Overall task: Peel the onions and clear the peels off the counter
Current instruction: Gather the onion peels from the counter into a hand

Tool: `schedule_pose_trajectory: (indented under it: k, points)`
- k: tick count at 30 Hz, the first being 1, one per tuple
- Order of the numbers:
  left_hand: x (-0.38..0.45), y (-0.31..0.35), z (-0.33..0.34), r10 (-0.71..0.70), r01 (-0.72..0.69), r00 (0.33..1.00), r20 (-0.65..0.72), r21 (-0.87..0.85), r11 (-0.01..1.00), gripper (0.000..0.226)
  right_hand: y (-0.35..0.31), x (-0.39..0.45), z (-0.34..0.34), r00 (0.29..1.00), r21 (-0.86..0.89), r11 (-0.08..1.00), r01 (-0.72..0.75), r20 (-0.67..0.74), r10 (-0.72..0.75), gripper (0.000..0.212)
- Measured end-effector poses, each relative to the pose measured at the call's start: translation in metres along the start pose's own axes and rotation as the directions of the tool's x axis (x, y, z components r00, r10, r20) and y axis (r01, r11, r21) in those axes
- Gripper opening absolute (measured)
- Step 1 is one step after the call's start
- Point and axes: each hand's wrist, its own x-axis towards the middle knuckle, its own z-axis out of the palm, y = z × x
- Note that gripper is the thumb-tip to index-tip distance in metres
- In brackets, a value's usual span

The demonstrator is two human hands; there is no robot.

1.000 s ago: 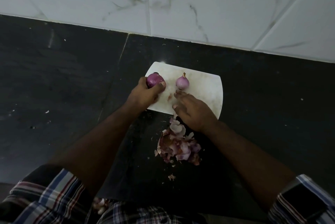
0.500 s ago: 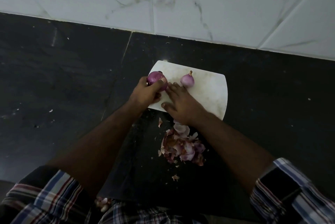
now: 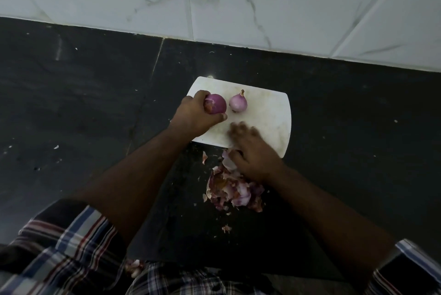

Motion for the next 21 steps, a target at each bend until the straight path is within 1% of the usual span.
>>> schedule_pose_trajectory:
  k: [1, 2, 3, 5, 6, 7, 8, 9, 11, 12, 13, 14, 16, 17, 18, 19, 20, 21]
  points:
    - [0.000, 0.001, 0.000, 0.006, -0.006, 1.000, 0.005, 0.009, 1.000, 0.085, -0.005, -0.007, -0.001, 0.997, 0.087, 0.994, 0.061, 0.036, -0.064, 0.061]
    - [0.000, 0.002, 0.001, 0.013, -0.013, 1.000, 0.012, 0.015, 1.000, 0.086, -0.006, -0.010, -0.005, 0.996, 0.158, 0.984, 0.087, 0.023, -0.092, 0.057]
    - [-0.001, 0.003, 0.001, 0.020, -0.020, 1.000, 0.018, 0.019, 1.000, 0.087, -0.004, -0.009, -0.010, 0.997, 0.182, 0.980, 0.079, -0.030, -0.075, 0.054]
    - [-0.003, 0.005, -0.001, 0.026, -0.028, 0.999, 0.040, 0.032, 0.999, 0.088, 0.008, 0.002, -0.020, 0.991, 0.094, 0.995, -0.025, -0.132, 0.037, 0.054]
    - [-0.004, 0.006, -0.002, 0.024, -0.026, 0.998, 0.051, 0.037, 0.999, 0.090, 0.013, 0.006, -0.021, 0.986, 0.032, 0.995, -0.095, -0.133, 0.099, 0.056]
    - [-0.005, 0.005, -0.003, 0.016, -0.019, 0.998, 0.066, 0.039, 0.999, 0.092, 0.012, 0.009, -0.020, 0.985, -0.015, 0.990, -0.142, -0.103, 0.140, 0.058]
    - [-0.007, 0.006, -0.006, 0.006, -0.009, 0.997, 0.083, 0.036, 0.999, 0.094, 0.007, 0.008, -0.017, 0.988, -0.037, 0.989, -0.146, -0.064, 0.143, 0.060]
    - [-0.010, 0.007, -0.008, 0.002, -0.005, 0.995, 0.095, 0.031, 0.999, 0.099, 0.000, 0.005, -0.011, 0.993, -0.031, 0.993, -0.115, -0.021, 0.114, 0.062]
    - [-0.015, 0.003, -0.013, -0.006, 0.003, 0.995, 0.101, 0.022, 1.000, 0.110, -0.017, -0.006, -0.005, 0.998, 0.062, 0.997, -0.040, 0.046, 0.037, 0.057]
    - [-0.019, -0.002, -0.014, -0.015, 0.013, 0.995, 0.102, 0.013, 1.000, 0.110, -0.024, -0.012, -0.004, 0.998, 0.139, 0.990, -0.026, 0.056, 0.019, 0.052]
    - [-0.025, -0.004, -0.016, -0.020, 0.019, 0.995, 0.096, 0.007, 1.000, 0.103, -0.028, -0.020, -0.005, 0.999, 0.223, 0.974, -0.029, 0.035, 0.021, 0.047]
    - [-0.033, -0.008, -0.018, -0.014, 0.014, 0.997, 0.071, -0.002, 1.000, 0.089, -0.031, -0.027, -0.009, 0.998, 0.303, 0.952, -0.039, -0.028, 0.050, 0.043]
    - [-0.050, -0.019, -0.021, 0.013, -0.013, 1.000, 0.012, 0.000, 1.000, 0.066, -0.031, -0.043, -0.020, 0.964, 0.404, 0.910, -0.093, -0.193, 0.185, 0.036]
    - [-0.058, -0.026, -0.022, 0.022, -0.023, 0.999, 0.035, 0.012, 1.000, 0.062, -0.029, -0.051, -0.024, 0.935, 0.403, 0.903, -0.146, -0.243, 0.260, 0.033]
    - [-0.068, -0.032, -0.023, 0.031, -0.034, 0.994, 0.102, 0.025, 0.999, 0.063, -0.026, -0.059, -0.028, 0.915, 0.366, 0.907, -0.210, -0.253, 0.314, 0.031]
    - [-0.077, -0.036, -0.024, 0.037, -0.046, 0.979, 0.198, 0.038, 0.998, 0.067, -0.025, -0.067, -0.029, 0.909, 0.324, 0.905, -0.276, -0.217, 0.355, 0.032]
    - [-0.084, -0.040, -0.025, 0.048, -0.067, 0.954, 0.298, 0.057, 0.996, 0.074, -0.025, -0.074, -0.028, 0.912, 0.300, 0.896, -0.326, -0.148, 0.382, 0.039]
    - [-0.089, -0.041, -0.024, 0.062, -0.101, 0.924, 0.376, 0.086, 0.991, 0.083, -0.028, -0.080, -0.025, 0.915, 0.299, 0.882, -0.363, -0.064, 0.399, 0.053]
